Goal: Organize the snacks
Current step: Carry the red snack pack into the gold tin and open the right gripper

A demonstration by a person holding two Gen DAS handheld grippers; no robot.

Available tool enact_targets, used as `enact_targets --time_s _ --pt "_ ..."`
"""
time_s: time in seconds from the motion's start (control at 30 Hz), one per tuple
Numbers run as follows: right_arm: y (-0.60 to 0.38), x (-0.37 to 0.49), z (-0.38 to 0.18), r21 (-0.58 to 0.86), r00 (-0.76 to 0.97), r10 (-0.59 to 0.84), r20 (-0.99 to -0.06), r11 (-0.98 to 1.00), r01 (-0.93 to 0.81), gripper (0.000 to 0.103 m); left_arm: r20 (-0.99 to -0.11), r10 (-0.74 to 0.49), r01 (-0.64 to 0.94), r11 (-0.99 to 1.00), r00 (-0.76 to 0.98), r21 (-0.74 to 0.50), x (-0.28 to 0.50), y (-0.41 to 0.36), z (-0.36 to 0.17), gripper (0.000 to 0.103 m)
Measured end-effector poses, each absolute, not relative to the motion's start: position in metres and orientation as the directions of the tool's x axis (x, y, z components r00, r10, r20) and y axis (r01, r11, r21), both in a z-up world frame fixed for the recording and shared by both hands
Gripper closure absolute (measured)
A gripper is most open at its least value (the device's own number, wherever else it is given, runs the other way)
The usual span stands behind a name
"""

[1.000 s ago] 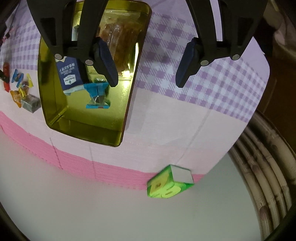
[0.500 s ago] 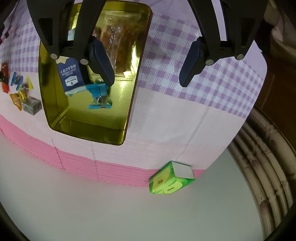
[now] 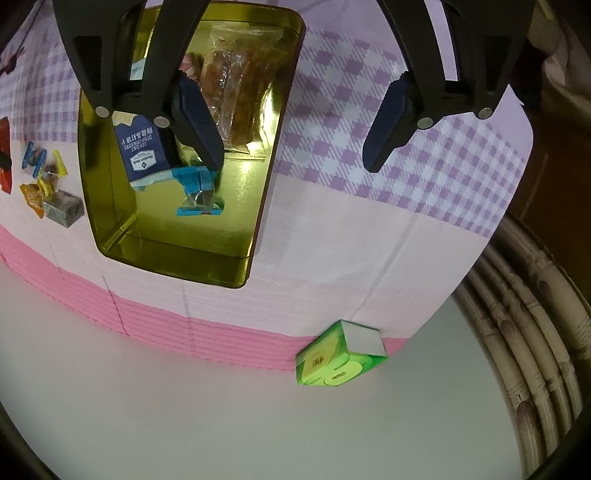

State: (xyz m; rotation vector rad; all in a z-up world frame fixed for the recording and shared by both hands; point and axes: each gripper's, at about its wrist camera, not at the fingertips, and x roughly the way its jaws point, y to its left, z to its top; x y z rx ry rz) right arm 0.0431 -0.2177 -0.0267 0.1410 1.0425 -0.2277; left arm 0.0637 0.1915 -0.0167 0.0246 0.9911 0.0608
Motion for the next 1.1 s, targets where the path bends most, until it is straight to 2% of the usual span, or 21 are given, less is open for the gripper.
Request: enact_targets --time_s 0.33,0.63,1.1 --pt "-0.108 0.062 0.002 0.135 0.501 0.086 -0.861 0.989 0.062 0.063 -0.829 0.084 -0.127 0.992 0.553 0.015 0.068 0.217 -0.011 0.025" --pt "-0.020 0.070 -0.004 0.202 0.459 0.212 -0.863 0.977 -0.071 0.063 -0.830 0.130 -0.237 0.971 0.543 -0.003 0.069 0.253 -0.009 0.025" --pt "0.030 0.082 -0.034 0.182 0.386 0.199 -0.901 0.980 -0.080 0.063 -0.830 0.135 -0.250 0.968 0.541 -0.005 0.069 0.258 -0.008 0.024"
